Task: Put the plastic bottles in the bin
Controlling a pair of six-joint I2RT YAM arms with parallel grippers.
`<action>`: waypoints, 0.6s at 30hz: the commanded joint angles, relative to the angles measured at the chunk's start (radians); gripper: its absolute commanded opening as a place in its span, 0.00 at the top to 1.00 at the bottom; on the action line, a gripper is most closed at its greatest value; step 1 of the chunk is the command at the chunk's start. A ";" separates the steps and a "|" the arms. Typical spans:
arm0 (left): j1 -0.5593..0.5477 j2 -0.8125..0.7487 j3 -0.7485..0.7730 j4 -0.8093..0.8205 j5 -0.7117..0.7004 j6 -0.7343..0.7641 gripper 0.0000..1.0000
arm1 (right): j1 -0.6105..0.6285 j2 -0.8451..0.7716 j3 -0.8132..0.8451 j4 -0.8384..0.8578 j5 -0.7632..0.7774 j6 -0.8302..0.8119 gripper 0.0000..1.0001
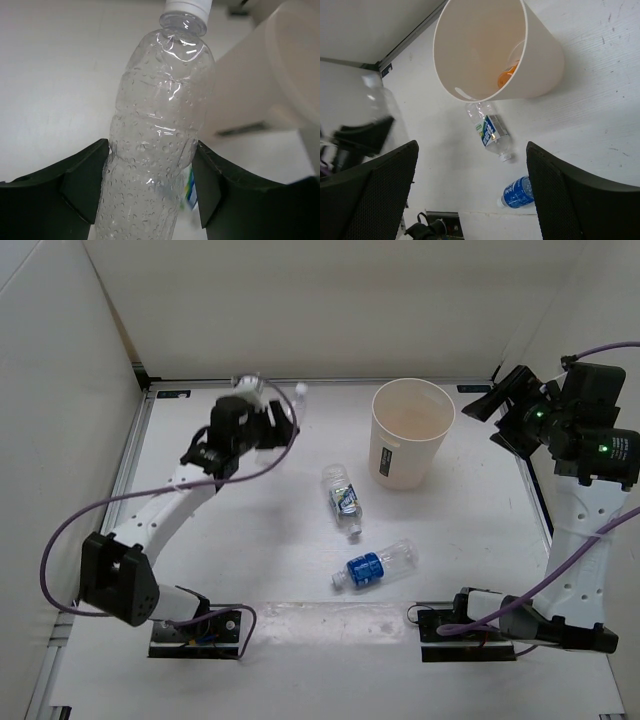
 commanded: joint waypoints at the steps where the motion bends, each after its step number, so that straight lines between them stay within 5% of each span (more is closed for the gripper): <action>1: -0.015 0.067 0.248 0.078 0.009 0.048 0.56 | -0.013 -0.006 0.014 0.009 -0.046 -0.030 0.10; 6: -0.049 0.291 0.627 0.173 0.086 0.003 0.55 | -0.006 0.037 0.066 0.030 -0.056 -0.039 0.10; 12: -0.153 0.504 0.845 0.408 0.133 -0.084 0.54 | -0.013 0.041 0.095 0.035 -0.040 -0.051 0.10; 18: -0.254 0.741 1.268 0.358 0.175 -0.090 0.54 | -0.030 0.011 0.087 0.040 -0.037 -0.070 0.10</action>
